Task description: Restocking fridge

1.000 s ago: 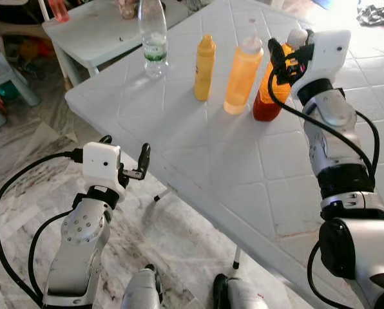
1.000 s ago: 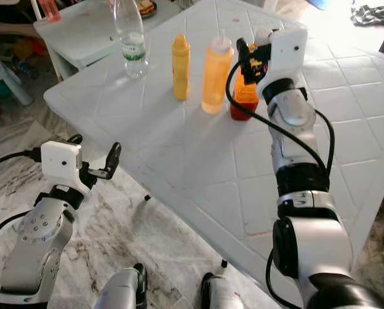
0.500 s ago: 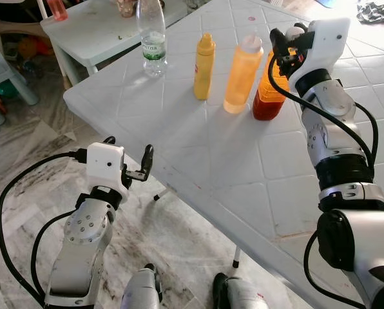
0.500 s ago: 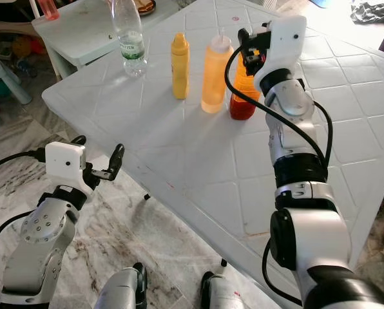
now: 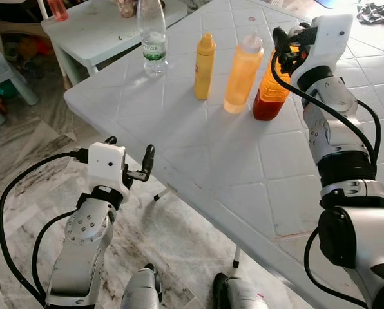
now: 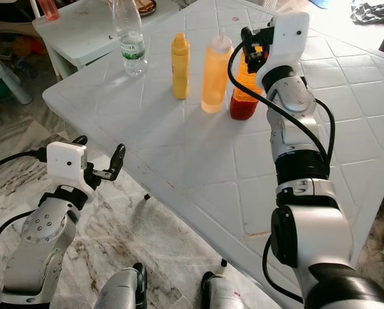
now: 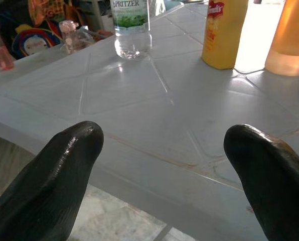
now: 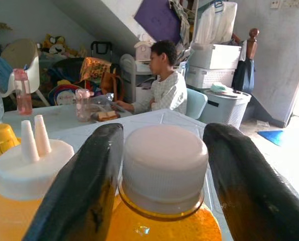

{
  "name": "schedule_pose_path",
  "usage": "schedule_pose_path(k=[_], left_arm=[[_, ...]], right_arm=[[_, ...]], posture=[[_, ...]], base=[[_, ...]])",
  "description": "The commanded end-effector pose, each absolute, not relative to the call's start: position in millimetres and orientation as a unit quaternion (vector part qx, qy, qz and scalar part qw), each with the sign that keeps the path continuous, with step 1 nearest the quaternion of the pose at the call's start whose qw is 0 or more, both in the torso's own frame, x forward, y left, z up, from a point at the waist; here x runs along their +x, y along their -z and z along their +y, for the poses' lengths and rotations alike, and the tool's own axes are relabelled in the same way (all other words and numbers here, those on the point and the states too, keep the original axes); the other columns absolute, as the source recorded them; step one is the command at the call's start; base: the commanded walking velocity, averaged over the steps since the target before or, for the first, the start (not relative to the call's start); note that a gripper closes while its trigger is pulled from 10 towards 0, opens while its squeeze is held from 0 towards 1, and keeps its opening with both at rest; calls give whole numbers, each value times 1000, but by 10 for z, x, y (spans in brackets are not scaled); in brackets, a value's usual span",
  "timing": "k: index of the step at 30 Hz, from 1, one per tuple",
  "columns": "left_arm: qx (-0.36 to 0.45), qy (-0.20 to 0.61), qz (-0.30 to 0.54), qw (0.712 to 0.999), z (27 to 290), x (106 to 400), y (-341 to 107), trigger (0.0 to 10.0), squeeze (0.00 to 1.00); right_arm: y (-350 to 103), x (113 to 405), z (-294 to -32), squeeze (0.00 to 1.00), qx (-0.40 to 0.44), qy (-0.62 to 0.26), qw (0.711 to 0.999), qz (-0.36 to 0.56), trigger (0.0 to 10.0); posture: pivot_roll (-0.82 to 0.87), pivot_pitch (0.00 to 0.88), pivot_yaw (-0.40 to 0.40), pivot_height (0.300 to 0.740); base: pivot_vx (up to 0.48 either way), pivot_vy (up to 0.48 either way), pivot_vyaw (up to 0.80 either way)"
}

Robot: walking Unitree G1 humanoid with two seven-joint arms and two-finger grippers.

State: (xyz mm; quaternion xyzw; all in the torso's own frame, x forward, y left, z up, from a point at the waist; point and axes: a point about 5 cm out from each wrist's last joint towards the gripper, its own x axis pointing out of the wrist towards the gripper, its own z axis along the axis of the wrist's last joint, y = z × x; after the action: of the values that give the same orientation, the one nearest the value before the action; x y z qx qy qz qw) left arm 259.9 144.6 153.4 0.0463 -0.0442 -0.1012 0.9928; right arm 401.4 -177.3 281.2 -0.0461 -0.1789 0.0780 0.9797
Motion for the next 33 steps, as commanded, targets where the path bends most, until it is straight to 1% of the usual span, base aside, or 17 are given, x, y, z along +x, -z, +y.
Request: schedule_pose_path(k=[1,6,7,9,10,16,20,24,26,31,33], left_arm=[[50,103,-39,993,1441,2594,-1516,10000,0],[50,103,-37,993,1435,2591,-1507,10000,0],[50,103,-37,993,1435,2592,-1507,10000,0],[50,103,-37,993,1436,2593,-1508,10000,0],[51,103,-37,993,1436,2598,-1509,10000,0],[52,103,-36,993,1436,2605,-1509,10000,0],[52,103,-36,993,1428,2606,-1507,10000,0],[51,104,-35,993,1419,2606,-1504,10000,0],[54,99,-21,993,1410,2607,-1465,10000,0],[52,89,-11,995,1400,2625,-1431,10000,0],[50,84,-13,995,1393,2646,-1444,10000,0]], right_arm=[[-2715,4043,-1787,0,-54,-79,984,-149,10000],[-2701,4057,-1778,0,-51,-86,985,-141,10000],[-2699,4058,-1776,0,-49,-88,985,-140,3412],[-2698,4059,-1774,0,-48,-89,985,-139,3412],[-2686,4063,-1759,0,-43,-95,986,-134,0],[-2634,4066,-1710,0,-43,-112,986,-113,0],[-2608,4065,-1722,0,-43,-107,988,-103,0],[-2551,4064,-1766,0,-42,-92,992,-79,0],[-2528,4043,-1811,0,-35,-78,994,-74,0],[-2575,3923,-1879,0,-50,-58,990,-119,0],[-2605,3835,-1897,0,-42,-49,987,-145,0]], posture=[[161,206,21,740],[161,205,20,740],[161,205,20,740],[161,205,20,740],[163,204,20,740],[161,205,21,740],[160,204,20,740],[158,205,20,740],[159,204,17,740],[157,195,10,740],[156,192,8,740]], base=[[0,0,0],[0,0,0],[0,0,0],[0,0,0],[0,0,0],[0,0,0],[0,0,0],[0,0,0],[0,0,0],[0,0,0],[0,0,0]])
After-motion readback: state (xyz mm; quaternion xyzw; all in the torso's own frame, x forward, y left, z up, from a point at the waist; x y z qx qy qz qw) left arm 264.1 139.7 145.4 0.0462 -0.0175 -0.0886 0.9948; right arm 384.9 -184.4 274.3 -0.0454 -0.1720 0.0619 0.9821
